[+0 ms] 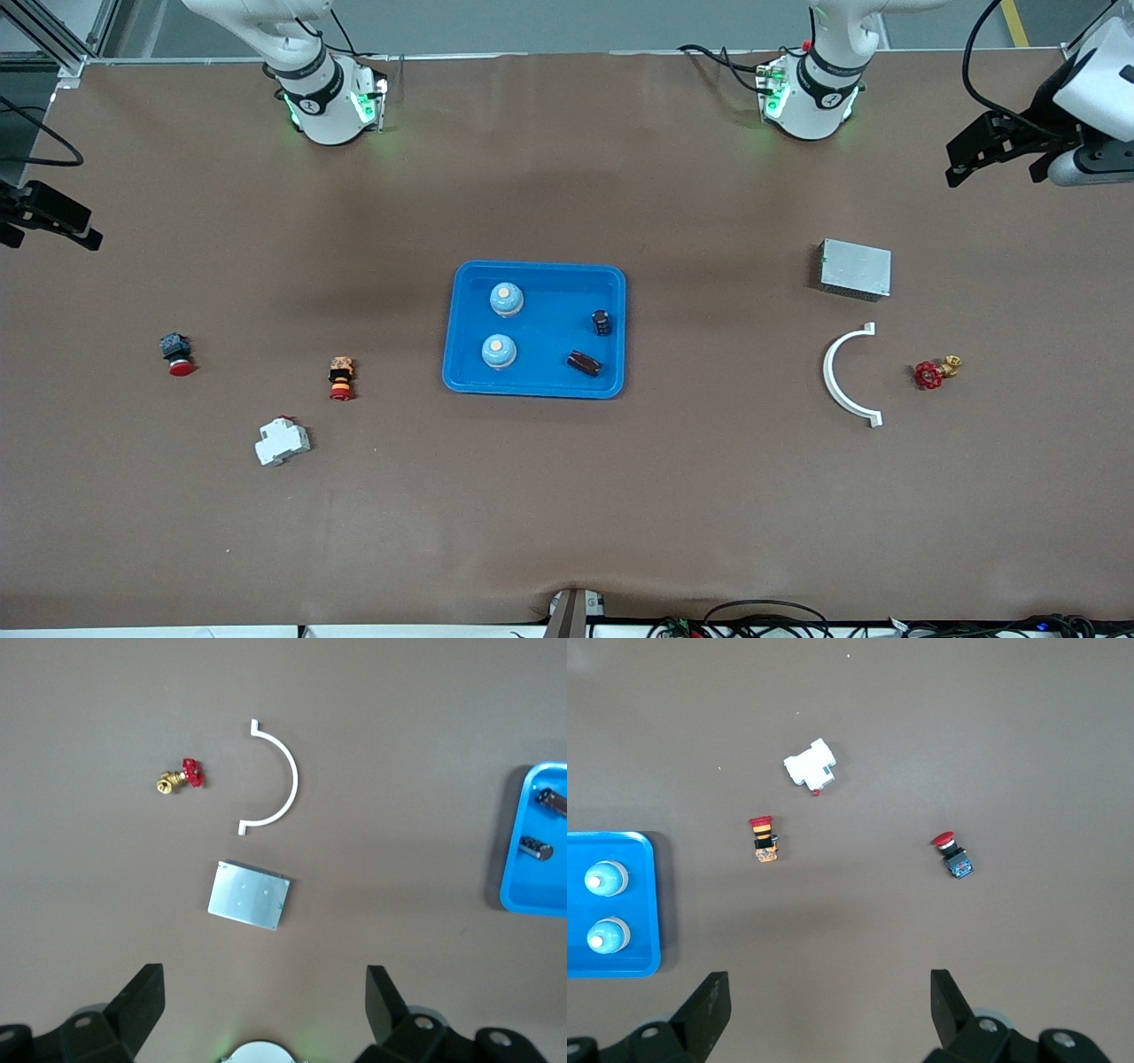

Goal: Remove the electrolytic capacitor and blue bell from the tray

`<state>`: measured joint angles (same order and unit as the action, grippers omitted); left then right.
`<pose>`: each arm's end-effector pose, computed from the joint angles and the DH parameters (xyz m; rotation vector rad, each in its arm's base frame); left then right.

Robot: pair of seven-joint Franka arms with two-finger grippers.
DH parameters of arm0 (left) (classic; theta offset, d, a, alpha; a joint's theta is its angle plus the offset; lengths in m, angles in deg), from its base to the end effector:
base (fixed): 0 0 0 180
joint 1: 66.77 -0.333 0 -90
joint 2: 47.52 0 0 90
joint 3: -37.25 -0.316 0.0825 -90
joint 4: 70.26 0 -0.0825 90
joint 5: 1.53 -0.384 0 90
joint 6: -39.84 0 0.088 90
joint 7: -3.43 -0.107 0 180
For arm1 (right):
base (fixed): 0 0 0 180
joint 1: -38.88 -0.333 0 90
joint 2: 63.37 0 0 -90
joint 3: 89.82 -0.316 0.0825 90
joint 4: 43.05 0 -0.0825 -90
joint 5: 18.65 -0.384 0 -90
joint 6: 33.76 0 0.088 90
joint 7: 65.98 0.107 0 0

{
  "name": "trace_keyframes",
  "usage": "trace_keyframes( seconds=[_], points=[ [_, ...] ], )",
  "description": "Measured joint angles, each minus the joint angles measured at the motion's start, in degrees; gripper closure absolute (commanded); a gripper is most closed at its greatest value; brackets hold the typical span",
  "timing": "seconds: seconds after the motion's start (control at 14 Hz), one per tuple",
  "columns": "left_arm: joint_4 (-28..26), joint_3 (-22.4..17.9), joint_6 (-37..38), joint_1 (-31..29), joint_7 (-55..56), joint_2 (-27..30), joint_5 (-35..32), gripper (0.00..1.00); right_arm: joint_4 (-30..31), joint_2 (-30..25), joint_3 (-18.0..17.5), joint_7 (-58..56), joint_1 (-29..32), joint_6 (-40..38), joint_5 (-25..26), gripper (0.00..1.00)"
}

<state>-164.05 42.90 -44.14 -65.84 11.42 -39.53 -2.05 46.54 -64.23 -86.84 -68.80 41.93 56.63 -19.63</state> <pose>0.4959 -0.0601 0.6577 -3.1143 -0.0414 0.0456 0.5480 -0.0563 0.6368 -3.1244 0.0873 -0.0473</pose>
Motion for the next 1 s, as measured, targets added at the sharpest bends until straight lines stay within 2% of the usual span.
trace_keyframes(
  seconds=[0.57, 1.0],
  points=[
    [1.3, 0.45, 0.77, -0.24, 0.0, -0.2, -0.01, 0.0, -0.09, 0.0, 0.04, 0.0, 0.01, 0.5, 0.0, 0.0],
    [1.81, 0.24, 0.72, -0.3, -0.05, -2.43, -0.01, 0.0, -0.12, 0.0, 0.03, 0.0, 0.01, 0.99, 0.0, 0.0]
  ],
)
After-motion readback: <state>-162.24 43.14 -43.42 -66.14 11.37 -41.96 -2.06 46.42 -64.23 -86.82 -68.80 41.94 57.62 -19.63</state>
